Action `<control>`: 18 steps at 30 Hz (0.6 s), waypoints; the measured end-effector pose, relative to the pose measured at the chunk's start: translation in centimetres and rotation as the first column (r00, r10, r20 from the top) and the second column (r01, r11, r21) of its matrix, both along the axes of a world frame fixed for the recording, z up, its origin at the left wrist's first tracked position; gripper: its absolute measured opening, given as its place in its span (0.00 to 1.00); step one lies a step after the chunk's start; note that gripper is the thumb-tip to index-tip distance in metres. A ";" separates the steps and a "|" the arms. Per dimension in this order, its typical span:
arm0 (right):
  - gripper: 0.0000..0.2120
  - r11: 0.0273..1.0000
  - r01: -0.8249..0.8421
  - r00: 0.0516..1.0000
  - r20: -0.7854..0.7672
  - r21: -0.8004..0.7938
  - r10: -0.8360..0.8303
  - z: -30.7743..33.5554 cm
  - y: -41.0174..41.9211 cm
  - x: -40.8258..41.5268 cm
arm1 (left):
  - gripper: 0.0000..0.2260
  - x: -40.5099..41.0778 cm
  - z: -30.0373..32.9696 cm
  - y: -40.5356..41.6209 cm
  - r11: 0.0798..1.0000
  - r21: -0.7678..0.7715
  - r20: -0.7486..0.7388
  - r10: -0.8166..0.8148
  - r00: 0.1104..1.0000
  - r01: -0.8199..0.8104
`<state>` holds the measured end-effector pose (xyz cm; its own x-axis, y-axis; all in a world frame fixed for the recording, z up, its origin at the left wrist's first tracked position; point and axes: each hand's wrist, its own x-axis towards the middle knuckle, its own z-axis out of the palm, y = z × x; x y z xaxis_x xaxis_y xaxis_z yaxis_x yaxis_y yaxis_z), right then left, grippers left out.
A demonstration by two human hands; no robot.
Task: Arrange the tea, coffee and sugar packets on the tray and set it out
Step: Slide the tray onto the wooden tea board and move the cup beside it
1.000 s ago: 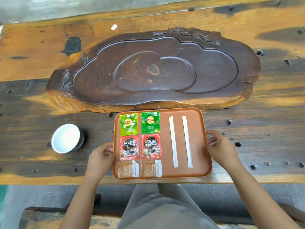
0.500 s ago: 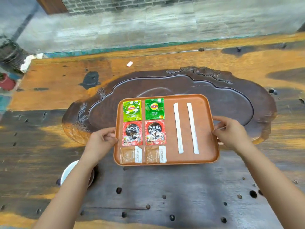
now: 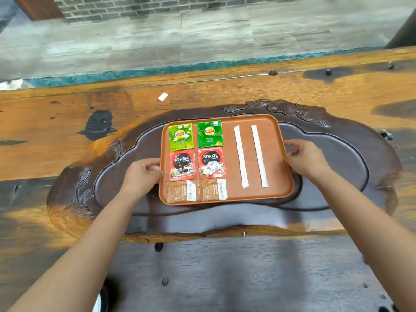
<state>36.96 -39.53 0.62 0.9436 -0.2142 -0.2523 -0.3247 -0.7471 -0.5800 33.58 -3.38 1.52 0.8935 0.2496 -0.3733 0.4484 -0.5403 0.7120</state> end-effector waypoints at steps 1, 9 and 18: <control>0.20 1.000 0.001 1.000 -0.001 -0.005 -0.001 -0.2 0.1 0.1 | 0.16 0.1 -0.3 0.0 1.000 -0.003 -0.002 -0.005 1.000 0.005; 0.20 1.000 0.020 1.000 -0.017 -0.006 -0.020 -1.2 0.3 -0.6 | 0.16 0.1 -1.4 0.3 0.999 -0.003 -0.010 -0.032 0.999 0.032; 0.21 0.998 -0.008 1.000 0.015 -0.054 0.009 -1.2 0.5 -1.2 | 0.14 -0.7 -1.9 0.1 1.000 0.007 0.028 -0.015 1.000 0.015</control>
<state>35.75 -39.05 -0.58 0.9492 -0.2193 -0.2259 -0.3096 -0.7804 -0.5433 32.93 -3.26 -0.41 0.9072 0.2384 -0.3467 0.4203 -0.5516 0.7205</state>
